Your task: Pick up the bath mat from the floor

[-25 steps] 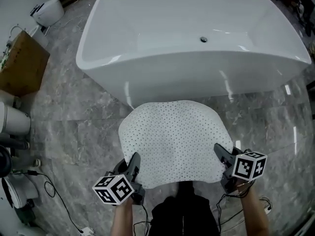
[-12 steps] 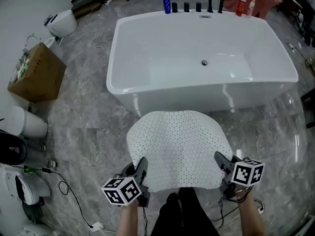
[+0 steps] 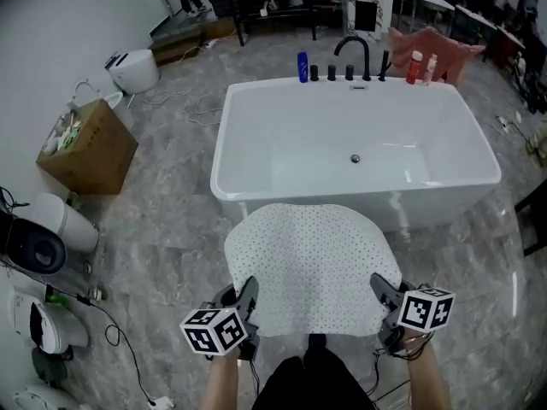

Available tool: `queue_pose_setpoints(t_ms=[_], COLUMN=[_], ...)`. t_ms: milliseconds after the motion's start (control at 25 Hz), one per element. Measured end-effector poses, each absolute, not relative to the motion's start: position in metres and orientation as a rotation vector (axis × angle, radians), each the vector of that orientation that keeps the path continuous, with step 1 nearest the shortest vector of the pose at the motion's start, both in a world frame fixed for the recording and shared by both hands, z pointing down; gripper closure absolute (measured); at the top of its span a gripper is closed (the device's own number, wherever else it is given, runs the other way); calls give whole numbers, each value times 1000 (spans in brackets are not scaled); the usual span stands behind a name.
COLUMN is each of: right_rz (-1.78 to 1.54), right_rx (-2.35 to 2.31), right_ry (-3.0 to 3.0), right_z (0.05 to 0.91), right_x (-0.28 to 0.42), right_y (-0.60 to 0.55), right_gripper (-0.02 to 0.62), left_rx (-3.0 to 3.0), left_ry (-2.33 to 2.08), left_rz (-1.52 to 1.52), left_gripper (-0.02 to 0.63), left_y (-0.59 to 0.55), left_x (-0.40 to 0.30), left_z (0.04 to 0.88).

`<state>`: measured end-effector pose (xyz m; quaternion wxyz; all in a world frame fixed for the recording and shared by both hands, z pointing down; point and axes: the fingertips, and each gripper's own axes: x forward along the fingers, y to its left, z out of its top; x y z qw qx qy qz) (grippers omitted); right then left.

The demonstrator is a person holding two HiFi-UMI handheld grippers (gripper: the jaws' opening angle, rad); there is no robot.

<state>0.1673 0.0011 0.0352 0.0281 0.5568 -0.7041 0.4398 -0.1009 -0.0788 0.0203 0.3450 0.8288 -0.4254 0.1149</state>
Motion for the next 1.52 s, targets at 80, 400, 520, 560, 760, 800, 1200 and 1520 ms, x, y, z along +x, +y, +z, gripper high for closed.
queue_pose_setpoints(t_ms=[80, 400, 520, 560, 760, 800, 1200, 1520], right_rz=[1316, 1163, 1114, 1099, 1042, 1039, 919, 822], right_rx=[1723, 1756, 1767, 1769, 1795, 1800, 1839, 1882], right_ry=[-2208, -2302, -2333, -2341, -2357, -2359, -2365, -2365], right_z=[16, -44, -63, -67, -87, -90, -109, -127], right_x=[168, 177, 182, 185, 192, 193, 194, 190], right_y=[-4, -22, -28, -28, -29, -29, -31, -30], right_gripper=[568, 568, 568, 568, 568, 568, 569, 571], left_rx=[2185, 2287, 2309, 2318, 2354, 2357, 2381, 2423], left_ry=[-1117, -1153, -1166, -1170, -1172, -1171, -1186, -1183], left_rz=[278, 189, 148, 138, 117, 114, 81, 33], left_gripper=[586, 586, 586, 586, 586, 586, 586, 584], left_y=[-83, -99, -105, -105, -107, -107, -111, -115], left_x=[-100, -102, -101, -99, -92, -90, -86, -91], left_z=[0, -67, -87, -92, -111, -113, -129, -147])
